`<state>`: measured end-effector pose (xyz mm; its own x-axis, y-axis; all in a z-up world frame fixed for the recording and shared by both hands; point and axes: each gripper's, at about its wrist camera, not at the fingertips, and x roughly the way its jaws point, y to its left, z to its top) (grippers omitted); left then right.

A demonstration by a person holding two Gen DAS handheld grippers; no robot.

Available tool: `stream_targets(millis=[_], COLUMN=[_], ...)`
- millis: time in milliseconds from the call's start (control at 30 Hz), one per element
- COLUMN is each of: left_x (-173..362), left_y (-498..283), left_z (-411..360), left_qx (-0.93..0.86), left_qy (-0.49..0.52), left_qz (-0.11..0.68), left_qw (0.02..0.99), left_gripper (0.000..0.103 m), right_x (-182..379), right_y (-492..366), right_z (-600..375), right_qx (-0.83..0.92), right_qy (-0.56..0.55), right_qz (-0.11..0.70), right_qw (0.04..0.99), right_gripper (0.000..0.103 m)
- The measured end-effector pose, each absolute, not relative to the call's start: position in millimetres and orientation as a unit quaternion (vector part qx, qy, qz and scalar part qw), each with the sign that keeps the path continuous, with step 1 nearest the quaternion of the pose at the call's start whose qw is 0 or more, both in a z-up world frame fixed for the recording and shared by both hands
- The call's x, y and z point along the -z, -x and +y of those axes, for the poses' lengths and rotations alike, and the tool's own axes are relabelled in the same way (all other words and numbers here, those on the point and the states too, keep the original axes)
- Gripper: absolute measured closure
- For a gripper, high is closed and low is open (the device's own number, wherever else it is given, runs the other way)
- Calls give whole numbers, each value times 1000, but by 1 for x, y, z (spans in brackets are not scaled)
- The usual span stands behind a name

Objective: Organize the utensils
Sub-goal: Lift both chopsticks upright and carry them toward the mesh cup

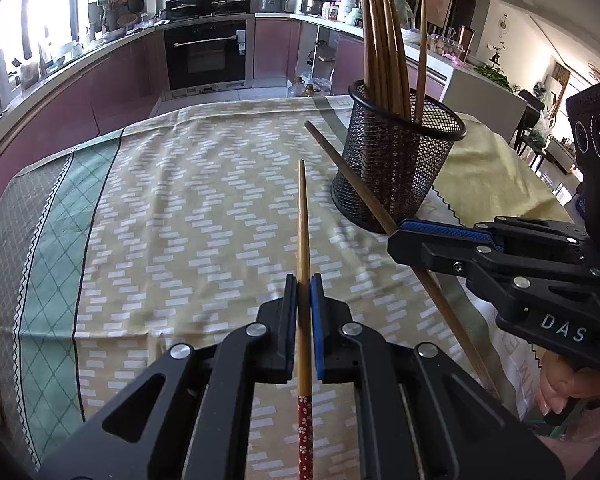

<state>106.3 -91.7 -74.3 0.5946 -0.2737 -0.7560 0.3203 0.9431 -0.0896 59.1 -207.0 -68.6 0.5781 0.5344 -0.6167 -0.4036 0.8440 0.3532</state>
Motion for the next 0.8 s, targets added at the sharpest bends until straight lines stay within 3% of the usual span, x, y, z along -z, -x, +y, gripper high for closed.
stream_targets(millis=[800], left_x=[36], left_y=[-86], left_z=[-80], left_qx=[199], left_qy=[-7], left_qz=[385], left_qw=[901], left_gripper=[96], right_x=[40], right_y=[-39], right_z=[-219], right_qx=[-279], right_qy=[-109], right_qz=[322], right_qw=[898], right_gripper=[97])
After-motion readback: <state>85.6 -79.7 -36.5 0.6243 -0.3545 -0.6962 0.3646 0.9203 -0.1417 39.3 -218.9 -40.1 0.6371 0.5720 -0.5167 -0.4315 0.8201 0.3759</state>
